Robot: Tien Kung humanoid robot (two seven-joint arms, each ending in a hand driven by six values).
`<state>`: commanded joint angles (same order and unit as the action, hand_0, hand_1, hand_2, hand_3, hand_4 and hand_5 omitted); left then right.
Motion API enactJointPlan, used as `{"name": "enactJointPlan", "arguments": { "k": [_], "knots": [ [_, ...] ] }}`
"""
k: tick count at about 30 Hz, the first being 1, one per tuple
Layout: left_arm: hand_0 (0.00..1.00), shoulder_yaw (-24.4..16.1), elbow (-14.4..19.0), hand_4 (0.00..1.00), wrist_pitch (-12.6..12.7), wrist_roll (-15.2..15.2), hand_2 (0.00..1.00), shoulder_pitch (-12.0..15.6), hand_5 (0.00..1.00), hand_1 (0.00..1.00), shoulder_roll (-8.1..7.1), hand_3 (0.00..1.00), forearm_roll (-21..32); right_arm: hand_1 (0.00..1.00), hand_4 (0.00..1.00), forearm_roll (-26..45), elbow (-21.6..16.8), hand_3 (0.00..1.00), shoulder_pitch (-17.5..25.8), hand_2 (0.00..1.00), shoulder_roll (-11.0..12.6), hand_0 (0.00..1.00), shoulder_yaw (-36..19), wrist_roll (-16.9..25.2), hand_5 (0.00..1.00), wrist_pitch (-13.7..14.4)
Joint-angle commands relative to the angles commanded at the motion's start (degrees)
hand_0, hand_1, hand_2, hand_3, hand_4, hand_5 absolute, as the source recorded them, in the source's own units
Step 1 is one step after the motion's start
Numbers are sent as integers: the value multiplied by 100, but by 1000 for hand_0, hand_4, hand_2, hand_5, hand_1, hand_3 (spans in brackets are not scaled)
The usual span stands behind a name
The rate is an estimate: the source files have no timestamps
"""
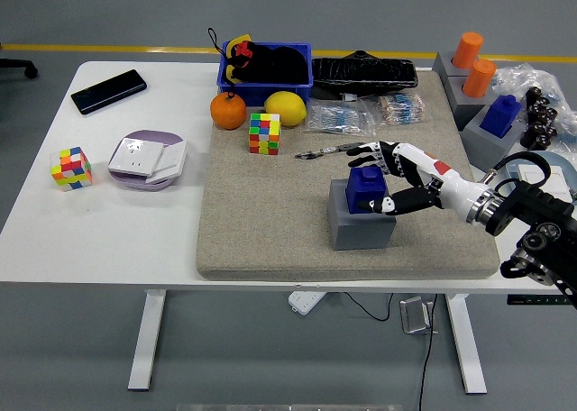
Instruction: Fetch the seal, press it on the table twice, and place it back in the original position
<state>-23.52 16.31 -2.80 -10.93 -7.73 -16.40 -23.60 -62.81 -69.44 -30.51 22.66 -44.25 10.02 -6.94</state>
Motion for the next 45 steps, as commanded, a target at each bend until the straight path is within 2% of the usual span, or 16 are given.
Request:
{"name": "enactJointPlan", "arguments": {
  "k": [11,12,17,18,23,24,34,39,45],
  "knots": [
    [733,10,-3,668,-8,8,688,28,306,696,23,745,3,657,815,34,126,711,26,659,29,686,138,60,2,50],
    [733,9,-5,669,-9,8,687,31,307,696,26,744,4,641,779,39,139,708,24,658,30,679,158,68,2,67],
    [733,-7,-7,669,-11,9,687,37,307,696,39,744,3,641,779,99,156,708,-1,658,19,679,218,165,2,236],
    [733,-8,-7,670,-11,9,687,35,306,696,40,744,3,540,673,103,155,613,-7,560,17,621,221,179,2,261],
    [733,-13,-3,670,-11,13,687,17,306,696,42,744,-5,540,673,179,144,613,-38,560,1,621,245,301,2,474],
    [733,-16,-3,670,-10,14,687,13,306,696,43,744,-7,498,663,192,141,533,-43,509,3,587,254,325,2,511],
    [733,-12,-8,670,-15,13,687,23,306,696,47,744,3,487,684,163,-40,523,-32,496,73,580,244,313,2,522],
    [733,-24,-6,671,-14,16,687,19,307,696,49,744,-1,487,699,115,-192,522,-50,496,109,588,31,335,2,539],
    [733,-31,2,671,-18,20,687,8,306,696,56,744,-3,486,695,48,-49,523,-101,493,120,586,-444,387,2,586]
  ]
}}
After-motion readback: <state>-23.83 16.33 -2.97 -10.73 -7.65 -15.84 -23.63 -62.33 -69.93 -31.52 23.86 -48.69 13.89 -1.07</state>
